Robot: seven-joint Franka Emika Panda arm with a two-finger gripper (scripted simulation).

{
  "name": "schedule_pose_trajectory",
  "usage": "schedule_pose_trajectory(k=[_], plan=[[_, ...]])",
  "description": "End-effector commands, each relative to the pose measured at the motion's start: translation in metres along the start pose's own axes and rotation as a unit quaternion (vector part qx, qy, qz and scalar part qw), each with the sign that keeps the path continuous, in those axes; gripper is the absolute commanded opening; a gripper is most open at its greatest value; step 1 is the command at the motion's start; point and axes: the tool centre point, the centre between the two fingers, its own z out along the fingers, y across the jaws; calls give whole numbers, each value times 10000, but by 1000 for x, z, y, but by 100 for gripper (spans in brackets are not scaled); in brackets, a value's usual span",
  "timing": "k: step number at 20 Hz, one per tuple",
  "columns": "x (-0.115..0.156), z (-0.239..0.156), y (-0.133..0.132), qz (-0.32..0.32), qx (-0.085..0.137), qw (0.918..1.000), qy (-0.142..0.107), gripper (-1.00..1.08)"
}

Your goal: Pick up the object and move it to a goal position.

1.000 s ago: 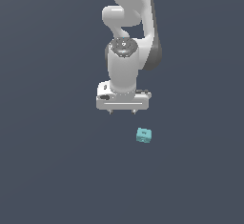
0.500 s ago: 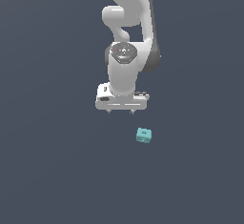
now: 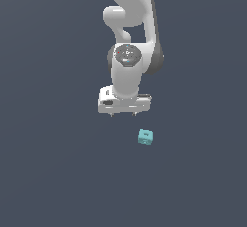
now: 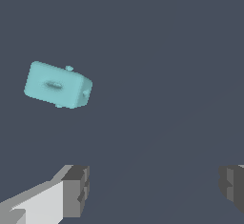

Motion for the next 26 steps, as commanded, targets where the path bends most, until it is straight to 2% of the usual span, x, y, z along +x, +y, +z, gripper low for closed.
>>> schedule_pose_trajectory(k=[1,8,13,19,26], plan=[[2,2,-3,-191,-4,9998,2,100],[12,9,-15,-1008,-18,9949,13,100],[20,16,-27,-1792,-23,9838,28,100],[31,24,-42,-2731,-21,9620,54,100],[42,34,-60,-3785,-10,9256,97,100]])
